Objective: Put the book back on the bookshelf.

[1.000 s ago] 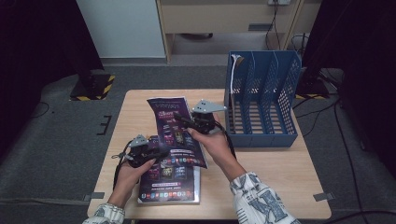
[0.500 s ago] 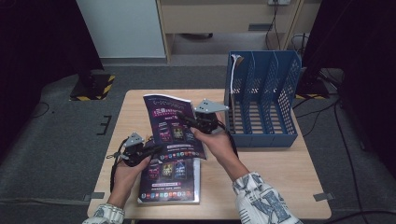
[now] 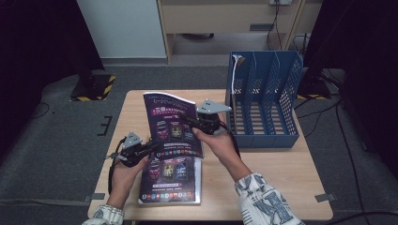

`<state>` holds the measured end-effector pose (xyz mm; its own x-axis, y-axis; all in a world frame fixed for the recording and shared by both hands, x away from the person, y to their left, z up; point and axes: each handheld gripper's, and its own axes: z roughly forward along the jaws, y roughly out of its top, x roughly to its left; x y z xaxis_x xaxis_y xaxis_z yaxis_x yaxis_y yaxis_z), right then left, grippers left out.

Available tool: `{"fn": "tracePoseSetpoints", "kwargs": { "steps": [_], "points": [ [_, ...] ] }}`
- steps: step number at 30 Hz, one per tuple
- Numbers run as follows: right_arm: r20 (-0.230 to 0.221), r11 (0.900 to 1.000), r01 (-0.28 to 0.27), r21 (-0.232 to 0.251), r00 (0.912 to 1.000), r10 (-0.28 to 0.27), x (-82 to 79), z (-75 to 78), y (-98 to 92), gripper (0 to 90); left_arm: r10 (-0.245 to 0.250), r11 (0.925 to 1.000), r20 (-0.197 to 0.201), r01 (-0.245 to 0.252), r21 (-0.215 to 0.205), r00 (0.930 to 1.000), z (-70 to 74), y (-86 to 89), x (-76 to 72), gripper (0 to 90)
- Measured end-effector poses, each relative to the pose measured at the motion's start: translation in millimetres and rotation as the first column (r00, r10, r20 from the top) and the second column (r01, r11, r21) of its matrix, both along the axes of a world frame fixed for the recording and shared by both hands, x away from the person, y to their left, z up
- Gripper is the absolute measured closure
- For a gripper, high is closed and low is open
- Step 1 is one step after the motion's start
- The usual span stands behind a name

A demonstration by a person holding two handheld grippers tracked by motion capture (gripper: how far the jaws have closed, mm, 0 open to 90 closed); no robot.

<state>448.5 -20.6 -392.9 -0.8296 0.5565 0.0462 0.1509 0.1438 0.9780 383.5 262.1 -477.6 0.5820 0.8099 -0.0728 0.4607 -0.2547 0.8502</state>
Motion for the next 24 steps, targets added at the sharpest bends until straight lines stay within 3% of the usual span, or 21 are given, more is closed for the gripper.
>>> {"fn": "tracePoseSetpoints", "kwargs": {
  "steps": [12, 17, 24],
  "points": [
    [0.019, 0.997, -0.066, 0.033, 0.9977, 0.066, -0.5, 6.6, -1.5, 74.1, -0.002, 0.9998, 0.020, 0.002, 0.022, 0.9998, 1.5, -2.6, -1.9, 79.3],
    [0.027, 0.996, -0.088, 0.009, 0.9958, 0.087, -0.3, 10.5, 0.3, 71.9, 0.000, 0.9996, 0.021, 0.000, 0.027, 0.9998, 1.5, -3.0, -2.4, 79.3],
    [0.009, 0.993, -0.115, 0.029, 0.9933, 0.115, 1.8, 9.7, 1.0, 69.4, -0.001, 0.9995, 0.026, 0.000, 0.033, 0.9997, 1.7, -3.6, -3.0, 79.3]
  ]
}}
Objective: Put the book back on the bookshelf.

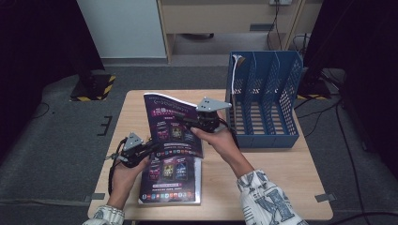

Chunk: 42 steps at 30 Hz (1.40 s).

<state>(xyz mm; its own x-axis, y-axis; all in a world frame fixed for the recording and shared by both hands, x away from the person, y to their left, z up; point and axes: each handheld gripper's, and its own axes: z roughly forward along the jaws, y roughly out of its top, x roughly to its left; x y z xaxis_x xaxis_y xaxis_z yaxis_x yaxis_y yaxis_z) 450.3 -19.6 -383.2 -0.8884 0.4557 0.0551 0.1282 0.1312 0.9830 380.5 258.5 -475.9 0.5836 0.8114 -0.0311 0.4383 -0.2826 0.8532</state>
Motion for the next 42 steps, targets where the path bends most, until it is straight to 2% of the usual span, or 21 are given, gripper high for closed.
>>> {"fn": "tracePoseSetpoints", "kwargs": {
  "steps": [10, 15, 18, 25, 29, 37, 42],
  "points": [
    [-0.004, 1.000, -0.015, 0.005, 0.9999, 0.015, 2.2, 0.4, 1.4, 65.1, -0.002, 1.0000, 0.004, 0.003, -0.004, 1.0000, 0.3, 0.1, -0.3, 79.5],
    [-0.006, 1.000, -0.017, 0.023, 0.9998, 0.017, 3.2, -2.1, 3.9, 67.7, -0.006, 1.0000, 0.004, 0.006, 0.000, 1.0000, 0.0, 1.0, -0.2, 79.5],
    [-0.006, 0.999, -0.018, 0.028, 0.9998, 0.019, 3.8, -2.4, 4.1, 72.8, -0.006, 1.0000, 0.005, 0.006, 0.000, 1.0000, 0.0, 1.1, -0.3, 79.4],
    [-0.008, 1.000, -0.014, 0.016, 0.9999, 0.014, 4.0, -1.9, 3.1, 78.1, -0.008, 1.0000, 0.009, 0.008, 0.000, 0.9999, 0.6, 0.6, -0.6, 79.6],
    [-0.024, 1.000, -0.012, 0.020, 0.9996, 0.013, 5.3, 0.1, 2.3, 76.4, -0.008, 1.0000, 0.011, 0.008, -0.002, 0.9999, 0.6, 0.5, -0.7, 79.6],
    [-0.032, 0.999, -0.007, 0.036, 0.9995, 0.008, 5.0, 4.5, 1.5, 79.5, -0.005, 1.0000, 0.011, 0.005, -0.003, 0.9999, -0.3, 0.3, -0.9, 79.6],
    [-0.014, 1.000, -0.003, 0.024, 0.9999, 0.003, 1.9, 6.6, 3.6, 82.1, -0.005, 1.0000, 0.010, 0.005, 0.002, 0.9999, -1.2, 0.4, -0.5, 79.3]
  ]
}}
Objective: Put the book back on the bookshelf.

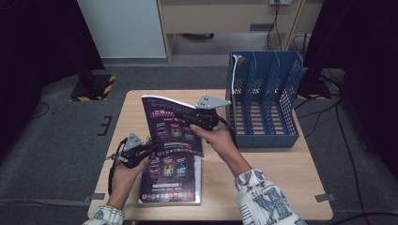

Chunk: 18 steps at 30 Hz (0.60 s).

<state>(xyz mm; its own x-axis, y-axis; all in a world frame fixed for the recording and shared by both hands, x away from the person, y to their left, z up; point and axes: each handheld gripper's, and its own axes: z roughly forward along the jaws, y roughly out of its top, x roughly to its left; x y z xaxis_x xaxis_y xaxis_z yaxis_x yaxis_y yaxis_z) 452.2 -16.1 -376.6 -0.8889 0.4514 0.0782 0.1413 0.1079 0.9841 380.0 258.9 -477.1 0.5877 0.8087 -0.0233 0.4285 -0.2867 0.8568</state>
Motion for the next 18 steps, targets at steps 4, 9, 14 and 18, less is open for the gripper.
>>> {"fn": "tracePoseSetpoints", "kwargs": {
  "steps": [4, 9, 14, 18],
  "points": [
    [-0.005, 1.000, 0.000, 0.003, 1.0000, 0.000, -1.5, 1.3, -0.2, 82.3, 0.016, 0.9999, 0.006, -0.016, 0.005, 0.9999, -1.4, 0.1, 0.1, 77.0],
    [0.012, 1.000, -0.009, -0.003, 0.9999, 0.009, -7.6, 5.8, 1.4, 82.5, 0.044, 0.9985, 0.017, -0.044, -0.033, 0.9989, -4.1, 2.8, 0.3, 56.6],
    [0.039, 1.000, 0.010, 0.004, 0.9992, -0.011, -10.1, 12.5, 0.2, 82.5, 0.106, 0.9939, 0.007, -0.106, -0.029, 0.9943, -7.7, 8.6, 1.6, 32.3],
    [0.057, 0.999, 0.044, -0.009, 0.9975, -0.043, -7.2, 16.0, -6.4, 82.6, 0.130, 0.9912, -0.001, -0.130, -0.026, 0.9915, -9.8, 11.7, 3.3, 25.3]
  ]
}}
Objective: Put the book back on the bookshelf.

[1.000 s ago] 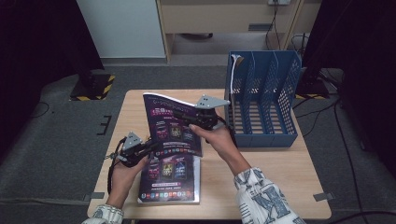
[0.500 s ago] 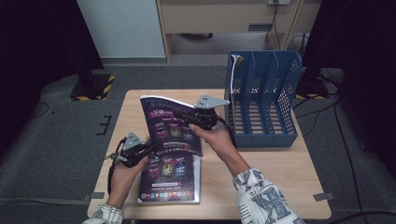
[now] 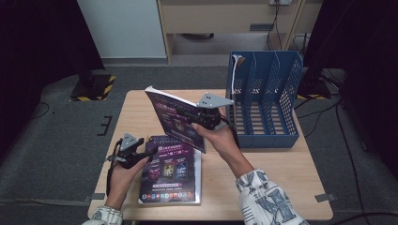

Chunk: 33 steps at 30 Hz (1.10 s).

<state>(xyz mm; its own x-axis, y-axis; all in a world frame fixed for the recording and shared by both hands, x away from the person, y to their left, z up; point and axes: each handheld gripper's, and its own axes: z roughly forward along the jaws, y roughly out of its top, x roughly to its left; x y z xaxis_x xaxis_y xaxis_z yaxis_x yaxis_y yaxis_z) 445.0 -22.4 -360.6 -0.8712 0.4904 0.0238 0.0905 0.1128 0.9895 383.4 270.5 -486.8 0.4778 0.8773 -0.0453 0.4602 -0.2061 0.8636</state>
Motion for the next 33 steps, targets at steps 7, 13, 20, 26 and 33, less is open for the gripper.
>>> {"fn": "tracePoseSetpoints", "kwargs": {
  "steps": [7, 13, 20, 26, 33],
  "points": [
    [0.002, 0.999, 0.045, 0.014, 0.9990, -0.045, 3.7, 3.3, -13.4, 82.6, 0.004, 0.9998, -0.003, -0.004, 0.019, 1.0000, -1.8, -0.6, 0.4, 23.5],
    [0.004, 0.997, 0.073, 0.018, 0.9973, -0.073, 6.0, 4.6, -20.3, 82.5, 0.006, 0.9989, -0.006, -0.006, 0.046, 1.0000, -3.7, -2.8, 0.9, 20.7],
    [0.005, 0.995, 0.096, 0.022, 0.9953, -0.096, 8.0, 5.4, -25.2, 82.5, 0.032, 0.9980, -0.016, -0.031, 0.055, 0.9994, -5.0, -3.5, 2.1, 12.5],
    [0.006, 0.994, 0.104, 0.023, 0.9946, -0.104, 8.6, 5.7, -27.0, 82.5, 0.033, 0.9977, -0.025, -0.032, 0.060, 0.9991, -6.6, -5.4, 2.4, 8.9],
    [0.010, 0.994, 0.110, 0.030, 0.9939, -0.110, 7.1, 7.9, -29.7, 82.5, 0.034, 0.9975, -0.029, -0.033, 0.063, 0.9990, -7.6, -5.4, 2.9, 7.8]
  ]
}}
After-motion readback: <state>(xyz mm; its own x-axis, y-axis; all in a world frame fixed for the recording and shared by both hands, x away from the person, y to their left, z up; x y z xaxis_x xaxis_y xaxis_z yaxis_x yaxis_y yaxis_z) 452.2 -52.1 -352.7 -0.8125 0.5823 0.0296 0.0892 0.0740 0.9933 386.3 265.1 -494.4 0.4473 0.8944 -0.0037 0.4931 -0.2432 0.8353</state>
